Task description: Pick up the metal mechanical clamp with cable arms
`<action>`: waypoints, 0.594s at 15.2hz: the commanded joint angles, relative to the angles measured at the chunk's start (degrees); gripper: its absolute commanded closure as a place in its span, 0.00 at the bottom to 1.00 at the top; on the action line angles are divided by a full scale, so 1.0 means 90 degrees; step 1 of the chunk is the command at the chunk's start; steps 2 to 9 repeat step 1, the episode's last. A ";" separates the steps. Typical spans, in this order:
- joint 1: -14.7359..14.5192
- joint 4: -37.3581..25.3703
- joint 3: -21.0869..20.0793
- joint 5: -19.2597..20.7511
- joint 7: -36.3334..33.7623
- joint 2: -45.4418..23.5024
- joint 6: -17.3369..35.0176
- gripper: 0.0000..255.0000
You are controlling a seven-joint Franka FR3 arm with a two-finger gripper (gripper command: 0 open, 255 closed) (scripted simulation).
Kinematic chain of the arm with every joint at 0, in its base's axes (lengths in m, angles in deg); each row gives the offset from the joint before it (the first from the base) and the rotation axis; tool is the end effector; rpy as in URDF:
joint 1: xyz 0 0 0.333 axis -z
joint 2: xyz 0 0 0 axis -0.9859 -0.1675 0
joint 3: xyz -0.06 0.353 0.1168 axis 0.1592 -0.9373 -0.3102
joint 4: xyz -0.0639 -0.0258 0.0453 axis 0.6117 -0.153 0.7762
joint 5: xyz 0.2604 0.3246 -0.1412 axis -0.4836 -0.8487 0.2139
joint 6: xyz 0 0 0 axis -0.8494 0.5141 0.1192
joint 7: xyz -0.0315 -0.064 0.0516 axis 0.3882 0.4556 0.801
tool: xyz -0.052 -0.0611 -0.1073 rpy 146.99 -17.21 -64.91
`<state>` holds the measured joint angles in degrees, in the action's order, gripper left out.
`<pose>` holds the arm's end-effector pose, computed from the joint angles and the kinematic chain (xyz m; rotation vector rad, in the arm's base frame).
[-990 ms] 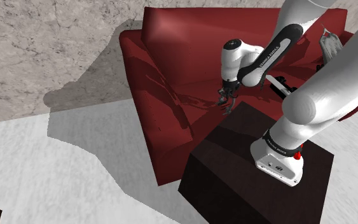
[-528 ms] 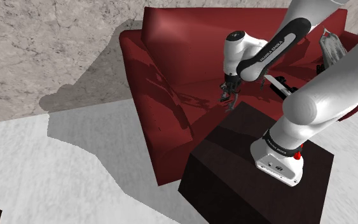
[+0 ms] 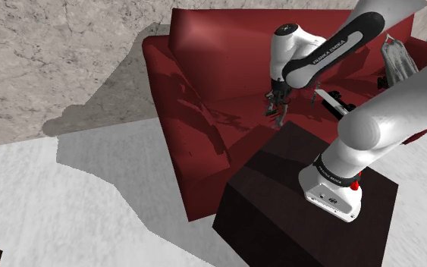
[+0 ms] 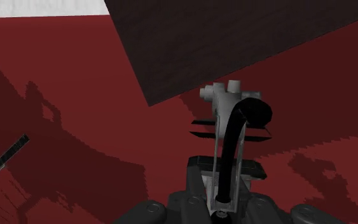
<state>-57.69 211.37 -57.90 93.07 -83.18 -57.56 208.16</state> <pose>0.3389 -0.1296 0.2565 2.7112 -0.6323 -0.0779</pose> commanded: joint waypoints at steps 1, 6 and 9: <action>-0.0029 -0.0020 0.0002 -0.0069 0.0057 0.0055 -0.0071 1.00; -0.0029 -0.0020 0.0002 -0.0069 0.0057 0.0055 -0.0071 1.00; -0.0029 -0.0020 0.0002 -0.0069 0.0057 0.0055 -0.0071 1.00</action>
